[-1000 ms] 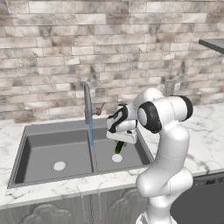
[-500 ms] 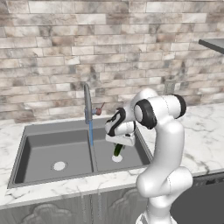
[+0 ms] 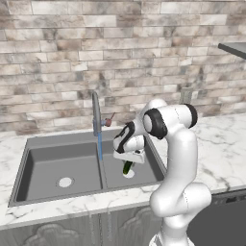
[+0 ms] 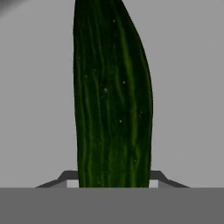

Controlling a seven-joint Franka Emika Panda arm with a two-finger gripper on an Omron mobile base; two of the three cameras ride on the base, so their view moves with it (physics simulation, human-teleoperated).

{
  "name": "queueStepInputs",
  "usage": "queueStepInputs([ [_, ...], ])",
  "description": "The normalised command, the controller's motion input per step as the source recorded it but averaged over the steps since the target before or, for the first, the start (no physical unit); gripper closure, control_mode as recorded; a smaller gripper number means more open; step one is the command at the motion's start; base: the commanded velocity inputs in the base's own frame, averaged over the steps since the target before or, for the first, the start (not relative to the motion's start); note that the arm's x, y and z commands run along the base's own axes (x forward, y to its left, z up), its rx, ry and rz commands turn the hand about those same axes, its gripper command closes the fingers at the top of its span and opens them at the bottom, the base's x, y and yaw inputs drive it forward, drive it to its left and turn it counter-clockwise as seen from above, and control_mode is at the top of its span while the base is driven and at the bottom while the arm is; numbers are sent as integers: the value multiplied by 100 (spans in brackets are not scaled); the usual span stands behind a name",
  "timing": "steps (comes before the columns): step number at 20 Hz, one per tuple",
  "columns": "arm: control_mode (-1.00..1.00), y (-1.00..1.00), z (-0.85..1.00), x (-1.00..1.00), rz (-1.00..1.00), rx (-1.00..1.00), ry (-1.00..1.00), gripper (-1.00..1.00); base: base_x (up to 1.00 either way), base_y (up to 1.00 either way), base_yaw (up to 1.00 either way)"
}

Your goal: Turn on the sink faucet. Then move the cucumber from the counter to the sink. Turn off the sink. Move the vegetable from the sink to the pot next to the stove. Finally move the pot to the rear left burner.

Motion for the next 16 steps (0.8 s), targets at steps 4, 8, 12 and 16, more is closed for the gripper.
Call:
queueStepInputs([
  [4, -100, 5, -7, 6, 0, 0, 0, -100, 0, 0, 0],
  [8, -100, 0, 13, -5, 0, 0, 0, -100, 0, 0, 0],
  [12, -100, 0, 57, -23, 0, 0, -7, -100, 0, 0, 0],
  [16, -100, 0, 67, -26, 0, 0, -9, -100, 0, 0, 0],
])
